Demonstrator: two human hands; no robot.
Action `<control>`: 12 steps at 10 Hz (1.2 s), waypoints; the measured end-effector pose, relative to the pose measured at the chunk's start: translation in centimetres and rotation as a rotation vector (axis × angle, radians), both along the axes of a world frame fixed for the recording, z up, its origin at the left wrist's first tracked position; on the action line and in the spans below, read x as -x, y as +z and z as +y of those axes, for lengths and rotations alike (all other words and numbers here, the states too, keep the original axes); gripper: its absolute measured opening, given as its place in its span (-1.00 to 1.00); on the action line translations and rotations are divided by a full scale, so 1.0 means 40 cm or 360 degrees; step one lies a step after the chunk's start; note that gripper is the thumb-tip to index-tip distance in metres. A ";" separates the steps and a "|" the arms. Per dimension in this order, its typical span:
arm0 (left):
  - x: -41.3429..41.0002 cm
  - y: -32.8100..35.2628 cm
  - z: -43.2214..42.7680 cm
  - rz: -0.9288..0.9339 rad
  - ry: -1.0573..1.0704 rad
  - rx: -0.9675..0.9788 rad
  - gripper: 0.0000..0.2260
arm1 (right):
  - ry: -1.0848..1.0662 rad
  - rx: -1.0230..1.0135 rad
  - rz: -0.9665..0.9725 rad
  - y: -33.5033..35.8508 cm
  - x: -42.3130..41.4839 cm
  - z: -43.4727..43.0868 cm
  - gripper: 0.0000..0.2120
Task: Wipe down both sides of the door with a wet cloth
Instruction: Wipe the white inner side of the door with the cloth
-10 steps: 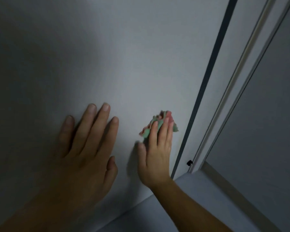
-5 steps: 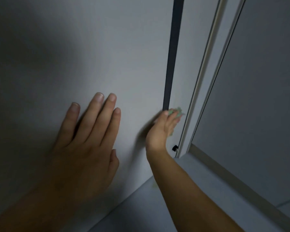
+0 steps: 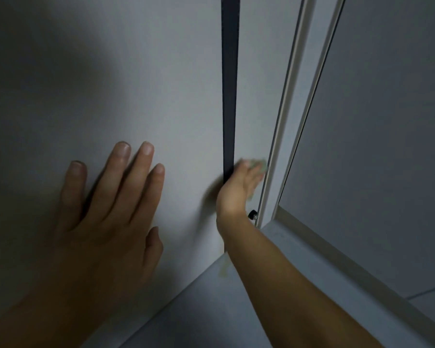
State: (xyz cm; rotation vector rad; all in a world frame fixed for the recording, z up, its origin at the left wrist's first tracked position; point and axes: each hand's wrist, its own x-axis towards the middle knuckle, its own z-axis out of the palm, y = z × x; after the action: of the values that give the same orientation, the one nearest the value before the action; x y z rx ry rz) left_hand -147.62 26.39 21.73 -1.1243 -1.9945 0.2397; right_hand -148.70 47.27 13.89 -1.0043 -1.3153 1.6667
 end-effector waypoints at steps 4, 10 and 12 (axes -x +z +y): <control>0.009 -0.029 0.011 -0.0074 -0.0044 -0.0021 -0.33 | 0.0038 0.0455 0.0057 -0.136 -0.025 0.043 -0.48; -0.006 -0.123 -0.010 -0.0180 -0.0023 -0.0022 -0.32 | 0.0293 0.0009 -0.0365 -0.280 -0.025 -0.048 -0.22; -0.004 -0.161 -0.013 -0.0204 0.0015 0.0014 -0.31 | 0.0367 0.0370 -0.0298 -0.364 -0.060 -0.105 -0.29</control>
State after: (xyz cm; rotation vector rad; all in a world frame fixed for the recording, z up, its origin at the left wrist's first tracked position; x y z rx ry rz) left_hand -147.45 25.86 15.27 -1.1618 -2.1135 0.1853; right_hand -146.28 43.08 -0.68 -1.2059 -1.4258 1.9744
